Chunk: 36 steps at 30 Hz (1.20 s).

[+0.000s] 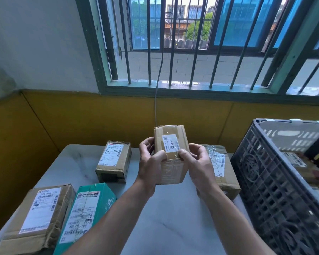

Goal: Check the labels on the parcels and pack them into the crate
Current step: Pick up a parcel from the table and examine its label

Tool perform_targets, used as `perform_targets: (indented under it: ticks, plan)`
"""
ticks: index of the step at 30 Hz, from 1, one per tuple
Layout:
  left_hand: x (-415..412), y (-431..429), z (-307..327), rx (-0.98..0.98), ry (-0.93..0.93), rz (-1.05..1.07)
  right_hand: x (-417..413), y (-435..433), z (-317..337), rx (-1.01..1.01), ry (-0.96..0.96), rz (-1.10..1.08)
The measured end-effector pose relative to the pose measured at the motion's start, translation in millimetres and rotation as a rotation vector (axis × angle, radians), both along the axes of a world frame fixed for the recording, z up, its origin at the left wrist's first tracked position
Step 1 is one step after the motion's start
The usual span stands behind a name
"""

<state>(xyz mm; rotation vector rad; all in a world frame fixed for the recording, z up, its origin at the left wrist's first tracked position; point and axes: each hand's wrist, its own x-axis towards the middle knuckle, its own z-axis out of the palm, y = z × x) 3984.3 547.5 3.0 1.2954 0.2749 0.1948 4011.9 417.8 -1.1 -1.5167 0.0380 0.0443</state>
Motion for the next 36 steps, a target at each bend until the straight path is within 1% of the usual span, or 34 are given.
perform_targets:
  ticks: [4, 13, 16, 20, 24, 30, 36]
  plan:
    - [-0.3, -0.3, -0.3, 0.02, 0.002, -0.001, 1.3, 0.0, -2.6, 0.037, 0.02, 0.033]
    - [-0.1, -0.6, -1.6, 0.045, 0.028, 0.061, 1.5, -0.2, -2.7, -0.006, 0.026, 0.015]
    - [0.1, -0.5, -2.2, 0.063, 0.028, 0.076, 0.9, -0.3, -2.4, 0.012, 0.015, 0.017]
    - [0.2, -1.8, -1.3, 0.043, -0.016, 0.084, -0.1, -0.2, -2.2, 0.02, 0.002, 0.029]
    - [-2.3, -2.7, 0.2, 0.049, -0.011, 0.072, -0.5, -2.0, -2.8, 0.019, -0.019, 0.01]
    - [-1.7, -2.7, -0.5, 0.004, -0.033, 0.078, -1.6, -0.5, -2.7, 0.047, -0.003, -0.002]
    - [0.7, -2.1, -5.5, 0.007, -0.023, 0.092, -2.3, 0.1, 0.6, 0.002, 0.012, -0.022]
